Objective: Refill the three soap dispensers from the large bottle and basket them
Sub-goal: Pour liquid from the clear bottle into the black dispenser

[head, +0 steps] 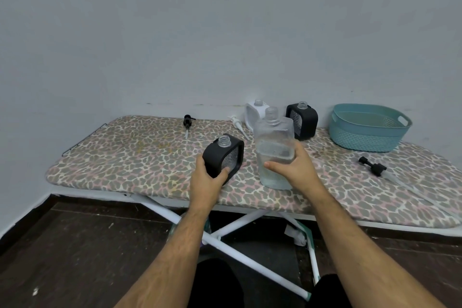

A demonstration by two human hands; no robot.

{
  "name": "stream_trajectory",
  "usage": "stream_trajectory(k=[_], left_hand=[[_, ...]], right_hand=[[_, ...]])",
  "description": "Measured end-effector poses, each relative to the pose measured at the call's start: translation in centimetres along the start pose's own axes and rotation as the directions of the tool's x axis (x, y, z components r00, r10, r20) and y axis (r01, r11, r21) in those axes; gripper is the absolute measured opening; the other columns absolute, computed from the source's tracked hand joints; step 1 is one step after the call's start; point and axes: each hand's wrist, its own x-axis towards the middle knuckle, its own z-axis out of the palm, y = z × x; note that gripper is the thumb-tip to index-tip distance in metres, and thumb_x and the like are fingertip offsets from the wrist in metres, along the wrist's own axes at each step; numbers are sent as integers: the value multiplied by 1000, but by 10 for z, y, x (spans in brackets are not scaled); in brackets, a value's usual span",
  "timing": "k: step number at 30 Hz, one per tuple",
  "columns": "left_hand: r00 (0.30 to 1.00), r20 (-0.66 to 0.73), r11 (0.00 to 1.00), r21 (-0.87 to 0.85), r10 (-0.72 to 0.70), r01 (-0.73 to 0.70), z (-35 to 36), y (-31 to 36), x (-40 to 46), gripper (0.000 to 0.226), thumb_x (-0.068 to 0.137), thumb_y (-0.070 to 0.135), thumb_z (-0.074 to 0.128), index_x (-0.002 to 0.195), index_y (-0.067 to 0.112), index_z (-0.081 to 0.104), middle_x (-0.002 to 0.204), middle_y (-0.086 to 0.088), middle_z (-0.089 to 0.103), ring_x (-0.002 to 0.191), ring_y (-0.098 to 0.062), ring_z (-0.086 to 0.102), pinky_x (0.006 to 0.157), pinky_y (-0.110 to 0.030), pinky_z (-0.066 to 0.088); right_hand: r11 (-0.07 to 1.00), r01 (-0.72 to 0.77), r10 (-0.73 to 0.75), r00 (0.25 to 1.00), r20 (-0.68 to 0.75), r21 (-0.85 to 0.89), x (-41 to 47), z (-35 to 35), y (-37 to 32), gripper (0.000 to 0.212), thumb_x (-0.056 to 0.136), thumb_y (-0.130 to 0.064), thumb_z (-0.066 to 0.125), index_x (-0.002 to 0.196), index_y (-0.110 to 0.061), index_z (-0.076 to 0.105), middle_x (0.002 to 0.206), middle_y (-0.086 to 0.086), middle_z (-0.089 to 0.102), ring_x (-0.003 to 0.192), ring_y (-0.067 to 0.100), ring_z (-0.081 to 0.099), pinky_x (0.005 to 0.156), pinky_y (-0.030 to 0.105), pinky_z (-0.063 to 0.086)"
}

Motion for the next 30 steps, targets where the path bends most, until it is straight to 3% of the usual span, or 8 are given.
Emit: stream_trajectory(k=[3, 5, 11, 15, 19, 23, 30], left_hand=[[1000, -6, 1000, -5, -5, 5, 0, -1, 0, 49, 82, 28, 77, 120, 26, 46, 103, 15, 57, 100, -13, 60, 78, -24, 43], [1000, 2, 999, -42, -16, 16, 0, -2, 0, 53, 78, 32, 79, 119, 32, 46, 104, 20, 58, 103, -11, 60, 84, -27, 46], [999, 30, 973, -227, -38, 43, -9, 1, 1, 73, 70, 34, 86, 131, 38, 45, 123, 18, 59, 114, -3, 58, 100, -36, 51], [1000, 13, 986, -164, 22, -20, -19, 15, 4, 76, 74, 38, 83, 140, 36, 45, 129, 14, 56, 117, -6, 57, 100, -33, 51], [994, 20, 994, -24, 109, -108, -23, 26, 6, 65, 81, 35, 79, 140, 27, 52, 126, 13, 59, 112, -5, 57, 98, -30, 51], [996, 14, 995, -36, 89, -89, -25, 25, 4, 65, 80, 34, 80, 139, 26, 54, 118, 18, 59, 109, -3, 60, 97, -34, 54], [997, 18, 996, -54, 72, -71, -26, 25, 4, 67, 77, 33, 82, 139, 27, 55, 124, 12, 63, 111, -4, 61, 96, -34, 55]], right_hand=[[992, 36, -30, 998, 49, -118, -5, 3, -13, 66, 65, -22, 92, 115, -37, 52, 108, -22, 62, 98, -4, 62, 80, 20, 48], [974, 67, -46, 994, 101, -216, -6, 2, -22, 63, 66, -27, 91, 115, -36, 51, 111, -24, 58, 97, 2, 64, 83, 24, 50], [835, 176, -51, 968, 244, -521, -6, -10, -44, 77, 66, -35, 89, 129, -32, 45, 115, -9, 58, 95, 12, 57, 73, 28, 45], [731, 212, 14, 946, 324, -649, -5, -19, -58, 84, 68, -38, 86, 137, -32, 39, 109, -5, 59, 91, 17, 59, 73, 32, 47], [655, 243, 42, 934, 355, -716, -2, -21, -67, 82, 65, -42, 86, 132, -32, 41, 99, -5, 60, 87, 16, 62, 79, 36, 52], [594, 268, 65, 924, 377, -759, 3, -22, -73, 76, 62, -45, 86, 124, -33, 44, 88, -10, 58, 75, 6, 57, 65, 31, 45], [516, 284, 106, 915, 389, -808, 10, -21, -80, 69, 61, -49, 85, 111, -36, 39, 83, -9, 58, 74, 8, 55, 60, 31, 38]])
